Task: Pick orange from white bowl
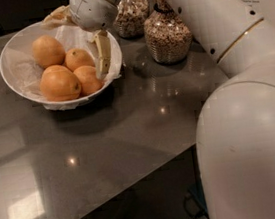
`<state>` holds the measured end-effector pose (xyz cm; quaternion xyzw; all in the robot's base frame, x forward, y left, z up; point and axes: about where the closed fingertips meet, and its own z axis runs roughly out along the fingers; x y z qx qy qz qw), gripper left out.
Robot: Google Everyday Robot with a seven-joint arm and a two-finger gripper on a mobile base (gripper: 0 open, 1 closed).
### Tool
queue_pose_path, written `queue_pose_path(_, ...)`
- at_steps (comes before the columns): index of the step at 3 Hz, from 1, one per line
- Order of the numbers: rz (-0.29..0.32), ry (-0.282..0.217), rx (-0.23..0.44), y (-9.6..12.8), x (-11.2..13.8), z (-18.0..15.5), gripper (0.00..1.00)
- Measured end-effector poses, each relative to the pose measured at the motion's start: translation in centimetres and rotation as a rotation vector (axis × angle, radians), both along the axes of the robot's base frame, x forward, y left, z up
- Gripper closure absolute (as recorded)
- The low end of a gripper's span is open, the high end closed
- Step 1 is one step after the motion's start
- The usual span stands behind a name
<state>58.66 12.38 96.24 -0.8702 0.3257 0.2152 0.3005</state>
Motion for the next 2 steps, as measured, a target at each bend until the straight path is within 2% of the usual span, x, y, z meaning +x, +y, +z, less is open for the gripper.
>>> queue_pose_path(2, 0.004, 0.006, 0.025, 0.81, 0.17, -0.01, 0.00)
